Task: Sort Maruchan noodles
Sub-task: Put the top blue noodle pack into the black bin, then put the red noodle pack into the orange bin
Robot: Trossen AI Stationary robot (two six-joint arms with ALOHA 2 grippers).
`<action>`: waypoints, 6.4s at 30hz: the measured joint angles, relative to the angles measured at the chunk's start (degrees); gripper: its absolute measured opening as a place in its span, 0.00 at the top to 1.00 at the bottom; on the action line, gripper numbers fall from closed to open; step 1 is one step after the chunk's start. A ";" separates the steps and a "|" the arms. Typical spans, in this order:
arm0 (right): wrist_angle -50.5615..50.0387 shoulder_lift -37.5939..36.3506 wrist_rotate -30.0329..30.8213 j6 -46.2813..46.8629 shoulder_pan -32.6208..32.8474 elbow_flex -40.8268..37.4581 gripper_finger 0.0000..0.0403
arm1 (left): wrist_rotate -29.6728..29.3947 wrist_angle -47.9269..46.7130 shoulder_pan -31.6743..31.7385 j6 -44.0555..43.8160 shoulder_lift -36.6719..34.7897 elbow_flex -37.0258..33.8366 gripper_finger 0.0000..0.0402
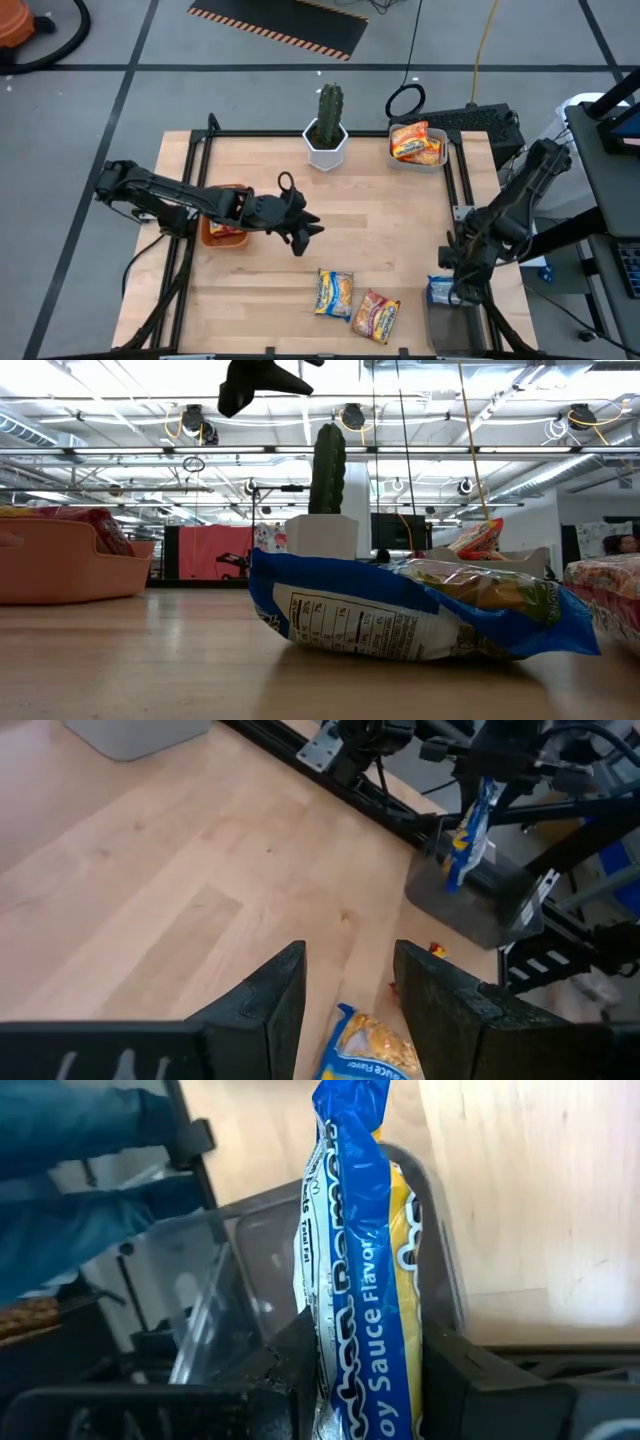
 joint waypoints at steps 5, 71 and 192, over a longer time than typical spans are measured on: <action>-0.11 2.57 1.42 1.85 1.11 0.00 0.75 | 0.02 -0.87 0.23 3.00 -0.30 0.02 0.60; 31.31 9.44 3.04 11.16 5.09 -15.39 0.59 | 1.55 -16.32 -4.08 1.57 -0.06 0.02 0.60; 27.47 28.02 1.63 -67.08 -45.85 28.44 1.00 | 34.73 9.31 14.18 23.25 2.72 0.08 0.21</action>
